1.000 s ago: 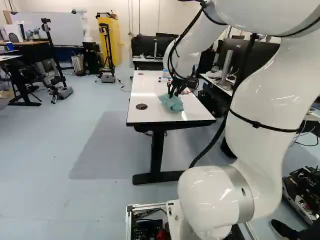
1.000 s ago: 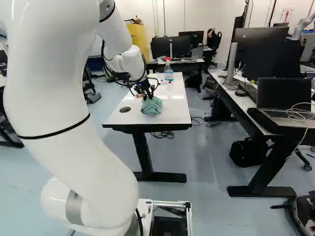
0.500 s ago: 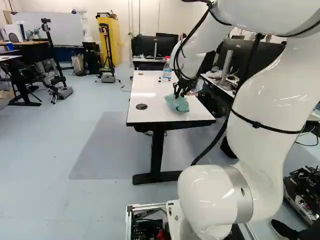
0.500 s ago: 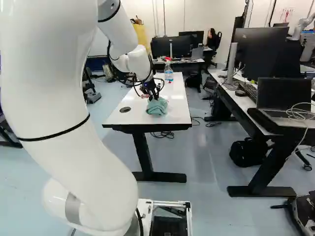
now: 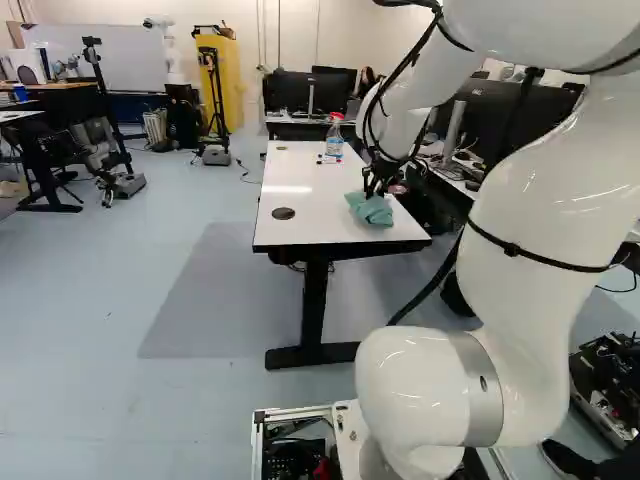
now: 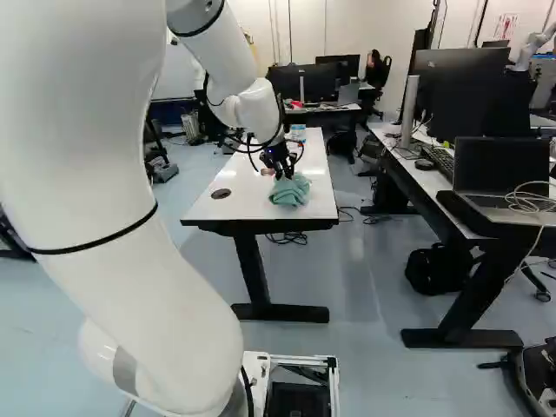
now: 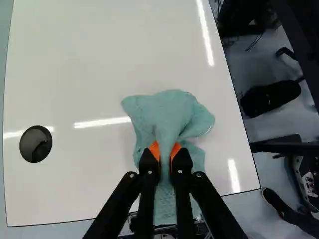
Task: Clean the table with the green towel
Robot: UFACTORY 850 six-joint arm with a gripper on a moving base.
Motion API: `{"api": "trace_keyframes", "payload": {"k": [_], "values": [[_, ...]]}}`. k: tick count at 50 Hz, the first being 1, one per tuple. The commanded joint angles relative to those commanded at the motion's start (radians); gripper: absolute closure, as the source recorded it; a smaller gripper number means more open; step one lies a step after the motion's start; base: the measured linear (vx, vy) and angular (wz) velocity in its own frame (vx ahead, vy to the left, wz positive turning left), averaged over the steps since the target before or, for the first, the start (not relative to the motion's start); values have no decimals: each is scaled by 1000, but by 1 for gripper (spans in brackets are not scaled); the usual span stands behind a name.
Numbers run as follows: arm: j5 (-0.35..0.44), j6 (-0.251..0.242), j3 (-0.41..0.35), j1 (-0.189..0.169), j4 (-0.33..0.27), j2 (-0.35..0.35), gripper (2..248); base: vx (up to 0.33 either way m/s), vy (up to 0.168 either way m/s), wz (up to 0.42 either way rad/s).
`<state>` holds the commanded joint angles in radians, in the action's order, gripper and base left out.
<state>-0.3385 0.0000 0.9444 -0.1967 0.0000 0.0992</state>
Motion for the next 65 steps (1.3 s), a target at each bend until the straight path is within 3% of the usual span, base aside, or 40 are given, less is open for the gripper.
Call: {"api": "trace_keyframes", "payload": {"k": [35,46,47,51,52,56,57,62,63,65], "values": [[0,0,-29,-133,0,-27,207,0,0,0],[0,0,-29,-133,0,-27,198,0,0,0],[0,0,-29,-133,0,-27,166,0,0,0],[0,0,-29,-133,0,-27,166,0,0,0],[0,0,-29,-133,0,-27,132,0,0,0],[0,0,-29,-133,0,-27,132,0,0,0],[0,0,-29,-133,0,-27,97,0,0,0],[0,0,-29,-133,0,-27,97,0,0,0],[0,0,-29,-133,0,-27,60,0,0,0],[0,0,-29,-133,0,-27,60,0,0,0]]}}
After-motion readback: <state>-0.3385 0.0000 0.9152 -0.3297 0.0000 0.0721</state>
